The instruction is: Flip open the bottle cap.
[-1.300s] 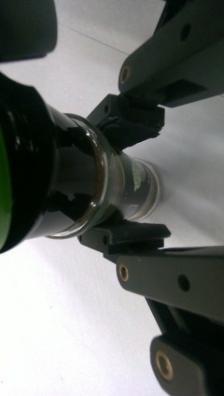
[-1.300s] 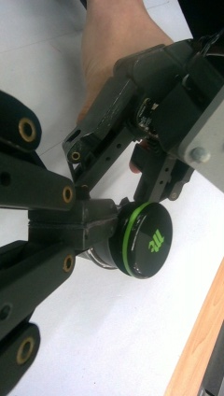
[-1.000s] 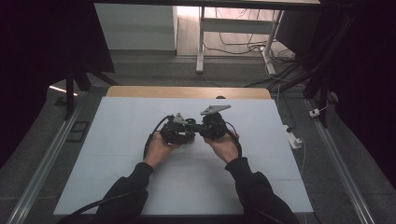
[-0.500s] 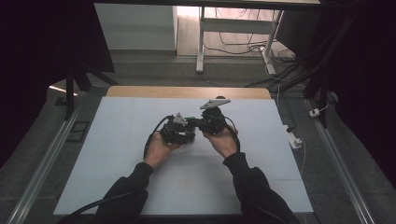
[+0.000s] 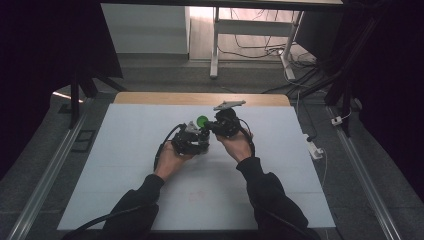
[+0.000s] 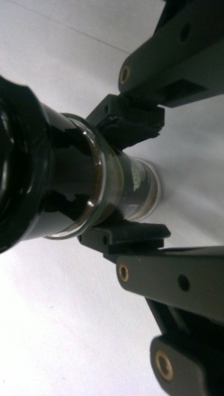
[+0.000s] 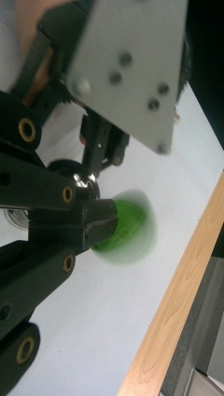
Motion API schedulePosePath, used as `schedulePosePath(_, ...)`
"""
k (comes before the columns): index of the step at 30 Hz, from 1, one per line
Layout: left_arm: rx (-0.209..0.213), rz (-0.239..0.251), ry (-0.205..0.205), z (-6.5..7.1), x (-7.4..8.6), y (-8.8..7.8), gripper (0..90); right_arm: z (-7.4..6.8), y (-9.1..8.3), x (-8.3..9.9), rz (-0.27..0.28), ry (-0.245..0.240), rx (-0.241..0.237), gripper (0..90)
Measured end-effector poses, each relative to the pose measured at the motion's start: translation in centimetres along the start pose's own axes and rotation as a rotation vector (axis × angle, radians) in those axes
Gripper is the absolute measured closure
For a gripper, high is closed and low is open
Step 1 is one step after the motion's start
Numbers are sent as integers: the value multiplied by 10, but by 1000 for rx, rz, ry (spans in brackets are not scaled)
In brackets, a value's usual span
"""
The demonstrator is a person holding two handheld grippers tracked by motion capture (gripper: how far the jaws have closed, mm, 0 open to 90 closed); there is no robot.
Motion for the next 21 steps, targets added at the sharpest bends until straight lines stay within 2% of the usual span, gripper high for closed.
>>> schedulePosePath(6, 7, 11, 3, 0, 1, 0, 534, 3, 2, 3, -1, 12, -3, 894)
schedulePosePath(11, 9, 18, 10, -1, 1, 1, 532, 0, -1, 2, 6, -2, -5, 892)
schedulePosePath(13, 7, 19, 17, -1, 1, 1, 530, -3, -3, 2, 14, -5, -9, 864)
schedulePosePath(14, 2, 2, 34, -1, 1, 2, 523, -5, -5, 3, 14, -6, -12, 812)
schedulePosePath(17, -23, -14, 47, -1, 1, 3, 504, -6, -7, 4, 12, -5, -10, 777)
schedulePosePath(18, -32, -15, 48, -1, 1, 3, 468, -6, -9, 5, 19, 3, -11, 733)
schedulePosePath(21, -25, -14, 37, -2, 0, 0, 428, -7, -13, 5, 29, 8, -12, 684)
Point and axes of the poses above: each handheld gripper's, and its own axes: y roughly forward along the jaws, x roughly out of its underside, z roughly to its right, the point moved 8 cm from there along y, roughly forward along the jaws, and after that the axes turned 5 degrees about -x, right-handed, at the moved point
